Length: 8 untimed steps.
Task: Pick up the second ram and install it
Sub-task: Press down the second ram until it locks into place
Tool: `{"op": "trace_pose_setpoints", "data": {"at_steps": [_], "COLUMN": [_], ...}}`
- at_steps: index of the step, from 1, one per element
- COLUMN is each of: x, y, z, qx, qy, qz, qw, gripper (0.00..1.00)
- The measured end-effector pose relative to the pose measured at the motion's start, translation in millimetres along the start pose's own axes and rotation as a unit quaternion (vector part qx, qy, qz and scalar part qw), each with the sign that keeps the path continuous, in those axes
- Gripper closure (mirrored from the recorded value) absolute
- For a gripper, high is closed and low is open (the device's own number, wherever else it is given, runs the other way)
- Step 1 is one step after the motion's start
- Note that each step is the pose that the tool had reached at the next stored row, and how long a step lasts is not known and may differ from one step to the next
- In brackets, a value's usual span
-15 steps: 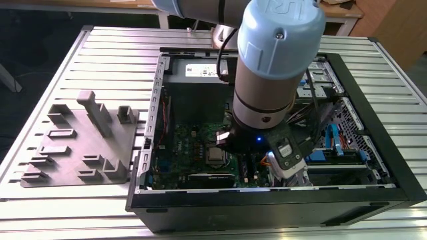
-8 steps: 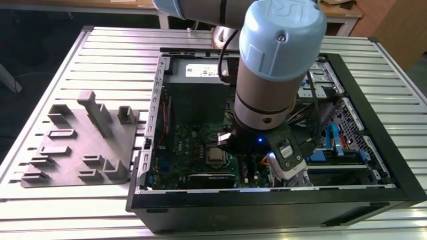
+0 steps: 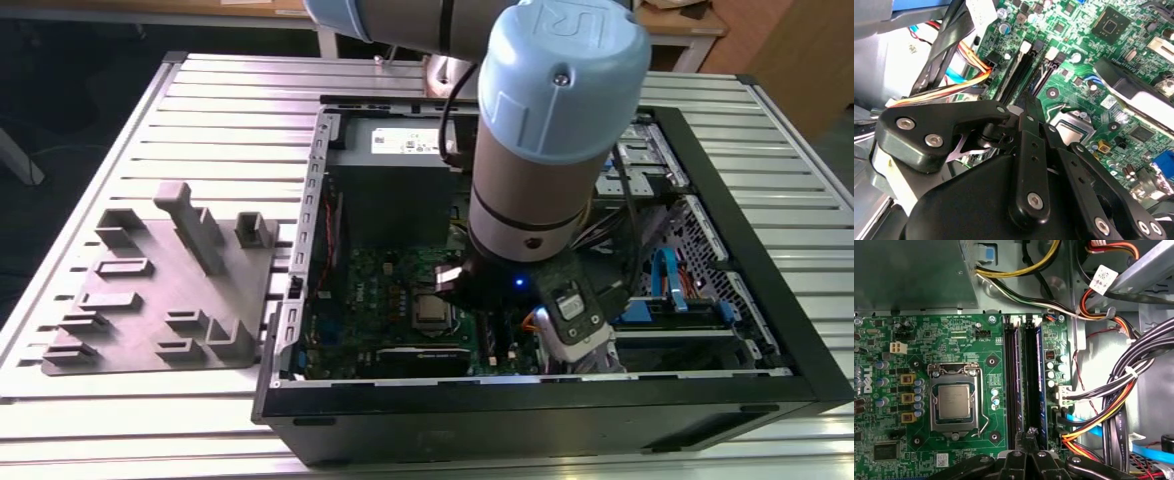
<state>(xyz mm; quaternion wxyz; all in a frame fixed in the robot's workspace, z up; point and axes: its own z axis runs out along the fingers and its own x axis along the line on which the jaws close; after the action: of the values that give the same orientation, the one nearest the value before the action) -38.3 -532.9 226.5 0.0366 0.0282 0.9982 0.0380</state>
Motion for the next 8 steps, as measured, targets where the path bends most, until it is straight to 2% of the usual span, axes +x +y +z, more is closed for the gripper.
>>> {"op": "trace_pose_setpoints", "data": {"at_steps": [4, 8], "x": [0.1, 0.3], "y": [-0.2, -0.4], "z": [1.9, 4.3], "qx": [0.0026, 0.0029], "qy": [-0.0004, -0.0004], "qz": [0.003, 0.003], "qw": [1.0, 1.0], "gripper": [0.93, 0.93]}}
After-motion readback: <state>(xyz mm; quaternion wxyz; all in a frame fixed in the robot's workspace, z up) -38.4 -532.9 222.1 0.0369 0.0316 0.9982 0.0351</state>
